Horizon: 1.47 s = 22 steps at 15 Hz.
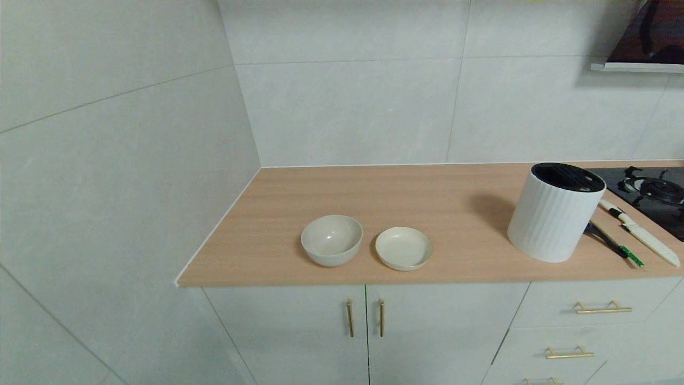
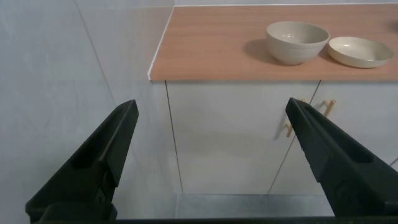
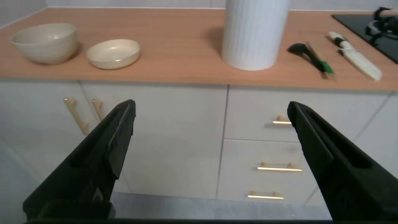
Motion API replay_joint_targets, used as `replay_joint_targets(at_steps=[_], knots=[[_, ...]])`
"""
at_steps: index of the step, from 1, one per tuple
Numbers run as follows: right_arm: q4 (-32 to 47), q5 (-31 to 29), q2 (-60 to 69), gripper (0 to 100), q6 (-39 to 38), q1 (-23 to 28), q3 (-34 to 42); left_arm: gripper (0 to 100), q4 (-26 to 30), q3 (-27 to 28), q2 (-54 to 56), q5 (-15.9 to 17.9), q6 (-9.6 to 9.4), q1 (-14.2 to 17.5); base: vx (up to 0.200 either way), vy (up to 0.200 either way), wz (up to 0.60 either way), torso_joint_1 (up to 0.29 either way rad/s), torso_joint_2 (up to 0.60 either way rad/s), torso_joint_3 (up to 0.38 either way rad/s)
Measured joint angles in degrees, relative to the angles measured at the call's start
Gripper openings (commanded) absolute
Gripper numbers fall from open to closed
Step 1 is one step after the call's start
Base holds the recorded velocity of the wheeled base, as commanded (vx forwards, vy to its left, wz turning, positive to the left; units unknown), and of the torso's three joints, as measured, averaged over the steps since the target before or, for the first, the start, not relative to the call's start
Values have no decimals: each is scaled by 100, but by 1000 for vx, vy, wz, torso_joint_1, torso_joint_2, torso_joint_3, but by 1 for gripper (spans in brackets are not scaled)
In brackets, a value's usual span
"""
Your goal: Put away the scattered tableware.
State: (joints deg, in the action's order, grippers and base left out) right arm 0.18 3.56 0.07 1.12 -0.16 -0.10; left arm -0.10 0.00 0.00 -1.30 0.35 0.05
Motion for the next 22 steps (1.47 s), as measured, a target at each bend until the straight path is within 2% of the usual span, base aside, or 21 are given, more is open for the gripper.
replay_joint_targets(at_steps=[11,22], knots=[[0,-4,0,100,0,-2,0,100,-1,0,0,2,0,0,0,0,0,-7,17,10],[0,-6,0,100,-1,0,0,100,-1,0,0,0,2,0,0,0,0,-225,507,277]])
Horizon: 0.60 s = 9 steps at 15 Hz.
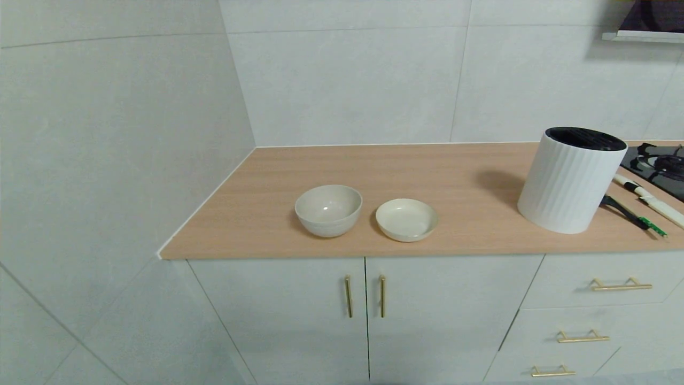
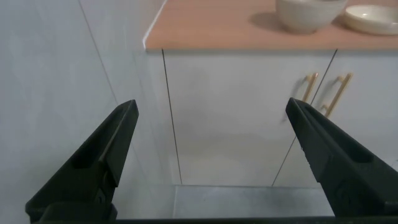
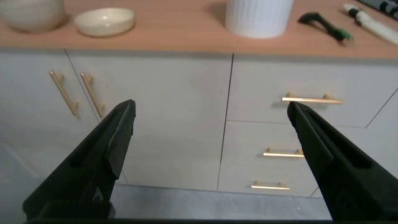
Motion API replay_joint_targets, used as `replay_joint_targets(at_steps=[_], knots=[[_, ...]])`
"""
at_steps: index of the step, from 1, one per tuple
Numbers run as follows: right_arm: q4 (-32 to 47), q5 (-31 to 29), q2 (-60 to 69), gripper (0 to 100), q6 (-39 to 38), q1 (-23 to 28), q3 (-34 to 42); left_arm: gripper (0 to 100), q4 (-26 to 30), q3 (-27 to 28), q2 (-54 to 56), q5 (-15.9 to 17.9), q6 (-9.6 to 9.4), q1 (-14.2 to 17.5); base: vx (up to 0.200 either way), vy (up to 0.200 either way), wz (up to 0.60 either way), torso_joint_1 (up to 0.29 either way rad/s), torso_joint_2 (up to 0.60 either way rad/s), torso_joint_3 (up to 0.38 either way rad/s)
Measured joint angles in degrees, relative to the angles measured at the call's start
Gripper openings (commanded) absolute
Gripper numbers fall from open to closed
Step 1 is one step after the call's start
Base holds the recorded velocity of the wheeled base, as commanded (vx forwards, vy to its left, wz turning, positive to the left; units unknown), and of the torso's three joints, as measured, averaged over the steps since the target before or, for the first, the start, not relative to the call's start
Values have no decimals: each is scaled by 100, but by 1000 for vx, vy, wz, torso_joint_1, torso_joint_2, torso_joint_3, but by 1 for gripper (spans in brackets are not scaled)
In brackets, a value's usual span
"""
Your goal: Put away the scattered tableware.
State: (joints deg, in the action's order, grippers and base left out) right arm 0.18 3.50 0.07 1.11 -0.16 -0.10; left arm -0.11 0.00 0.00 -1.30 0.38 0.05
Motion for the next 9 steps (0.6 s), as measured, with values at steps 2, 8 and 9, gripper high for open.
replay_joint_targets(at_steps=[2,8,9], knots=[[-2,-2,0,100,1,0,0,100,4,0,0,0,2,-2,0,0,0,-229,530,290],[-2,0,0,100,1,0,0,100,6,0,0,0,5,-2,0,0,0,-208,500,285],[0,0,0,100,1,0,0,100,6,0,0,2,5,-2,0,0,0,-178,496,295]])
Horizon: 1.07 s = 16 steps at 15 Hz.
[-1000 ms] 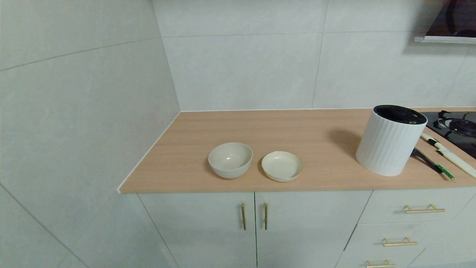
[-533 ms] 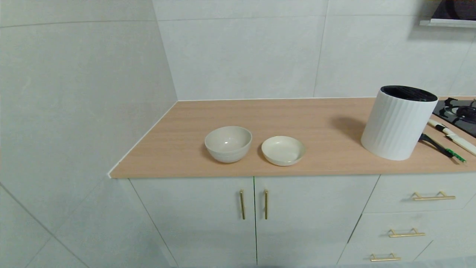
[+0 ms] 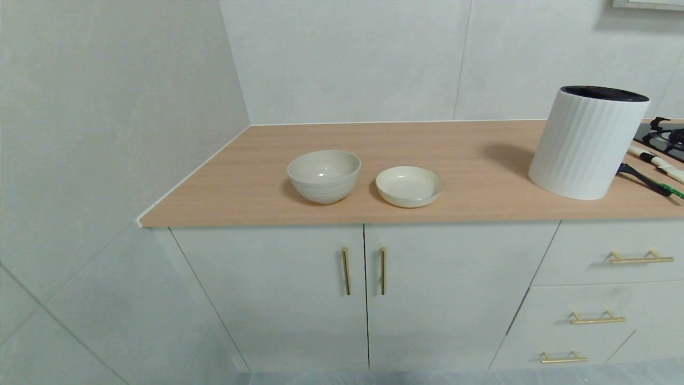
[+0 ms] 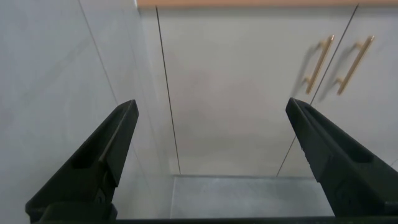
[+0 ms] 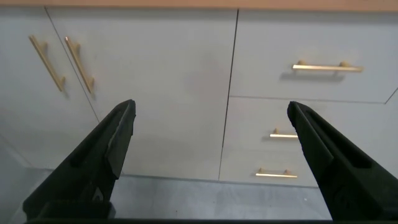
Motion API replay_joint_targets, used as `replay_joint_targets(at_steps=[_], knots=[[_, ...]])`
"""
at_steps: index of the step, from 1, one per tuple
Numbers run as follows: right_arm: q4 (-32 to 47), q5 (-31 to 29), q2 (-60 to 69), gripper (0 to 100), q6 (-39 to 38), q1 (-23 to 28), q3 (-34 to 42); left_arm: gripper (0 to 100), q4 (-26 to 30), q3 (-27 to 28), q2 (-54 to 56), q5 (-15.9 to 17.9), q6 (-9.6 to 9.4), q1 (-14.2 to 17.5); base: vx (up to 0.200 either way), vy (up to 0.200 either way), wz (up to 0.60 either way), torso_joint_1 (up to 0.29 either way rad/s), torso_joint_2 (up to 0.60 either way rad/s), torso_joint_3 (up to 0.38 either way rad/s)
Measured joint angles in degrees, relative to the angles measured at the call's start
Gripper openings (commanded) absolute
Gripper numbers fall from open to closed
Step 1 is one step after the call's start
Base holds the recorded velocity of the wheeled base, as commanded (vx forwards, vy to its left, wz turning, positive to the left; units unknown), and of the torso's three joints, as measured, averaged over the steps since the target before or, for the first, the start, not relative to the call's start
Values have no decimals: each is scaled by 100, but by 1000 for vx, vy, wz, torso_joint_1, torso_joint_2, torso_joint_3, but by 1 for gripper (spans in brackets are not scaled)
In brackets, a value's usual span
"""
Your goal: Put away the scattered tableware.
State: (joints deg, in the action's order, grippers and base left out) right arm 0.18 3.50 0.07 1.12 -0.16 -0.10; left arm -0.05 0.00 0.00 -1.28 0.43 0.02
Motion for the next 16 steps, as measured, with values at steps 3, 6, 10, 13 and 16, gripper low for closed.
replay_joint_targets(at_steps=[3,6,10,13,16], knots=[[0,0,0,100,0,0,0,100,2,0,0,-2,0,0,0,0,0,-175,471,294],[-2,0,0,100,0,0,0,100,2,0,0,-2,0,2,0,0,0,-157,466,305],[0,0,0,100,-1,0,0,100,0,0,0,-2,0,5,0,0,0,-129,458,323],[0,0,0,100,-4,0,0,100,-2,0,0,0,0,2,0,0,0,-76,348,261],[0,0,0,100,-6,0,0,100,-2,0,0,-2,0,2,0,0,0,-15,63,50]])
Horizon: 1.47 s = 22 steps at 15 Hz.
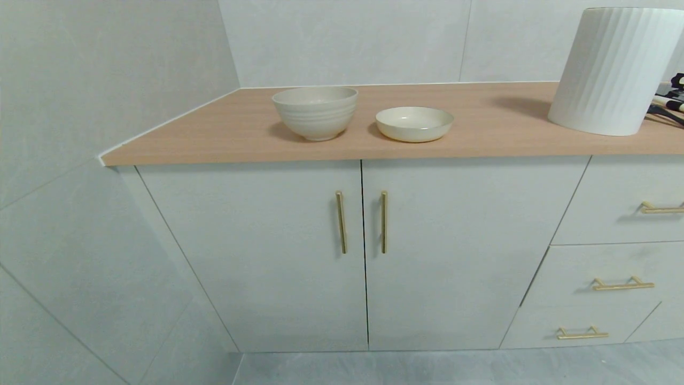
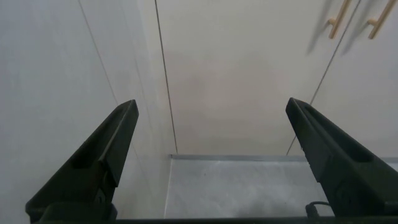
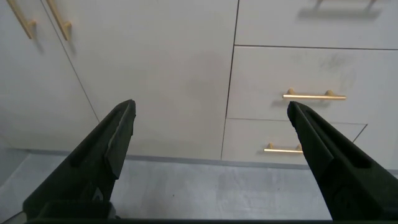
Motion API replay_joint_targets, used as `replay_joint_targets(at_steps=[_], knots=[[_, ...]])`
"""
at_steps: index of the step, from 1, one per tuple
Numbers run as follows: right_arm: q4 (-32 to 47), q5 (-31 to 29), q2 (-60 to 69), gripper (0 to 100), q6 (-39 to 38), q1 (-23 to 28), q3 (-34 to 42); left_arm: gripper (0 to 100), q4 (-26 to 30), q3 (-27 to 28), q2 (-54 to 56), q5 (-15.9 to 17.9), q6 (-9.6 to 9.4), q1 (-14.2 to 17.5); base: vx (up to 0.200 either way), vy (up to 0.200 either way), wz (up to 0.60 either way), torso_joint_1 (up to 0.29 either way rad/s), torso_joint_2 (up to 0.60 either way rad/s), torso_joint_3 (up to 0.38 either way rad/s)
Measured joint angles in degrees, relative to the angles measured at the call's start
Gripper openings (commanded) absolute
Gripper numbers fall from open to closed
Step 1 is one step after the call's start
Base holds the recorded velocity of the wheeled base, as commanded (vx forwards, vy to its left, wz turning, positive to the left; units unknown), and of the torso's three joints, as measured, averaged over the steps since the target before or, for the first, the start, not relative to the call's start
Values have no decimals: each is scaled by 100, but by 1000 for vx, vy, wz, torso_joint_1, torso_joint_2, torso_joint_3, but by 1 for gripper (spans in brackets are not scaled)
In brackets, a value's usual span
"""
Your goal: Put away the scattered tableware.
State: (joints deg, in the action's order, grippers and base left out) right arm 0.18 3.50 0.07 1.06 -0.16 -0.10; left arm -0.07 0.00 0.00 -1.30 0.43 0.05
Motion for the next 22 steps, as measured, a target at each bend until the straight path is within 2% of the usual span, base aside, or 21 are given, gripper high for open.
replay_joint_targets(at_steps=[16,19,22], knots=[[0,85,-12,100,180,-6,-34,100,0,0,0,0,-16,0,0,0,0,0,0,0],[17,492,-395,100,-106,-144,-789,100,0,0,0,0,-18,0,0,0,0,0,0,0],[-130,925,-1442,100,-229,-444,-1282,100,0,0,0,0,-18,0,0,0,0,0,0,0]])
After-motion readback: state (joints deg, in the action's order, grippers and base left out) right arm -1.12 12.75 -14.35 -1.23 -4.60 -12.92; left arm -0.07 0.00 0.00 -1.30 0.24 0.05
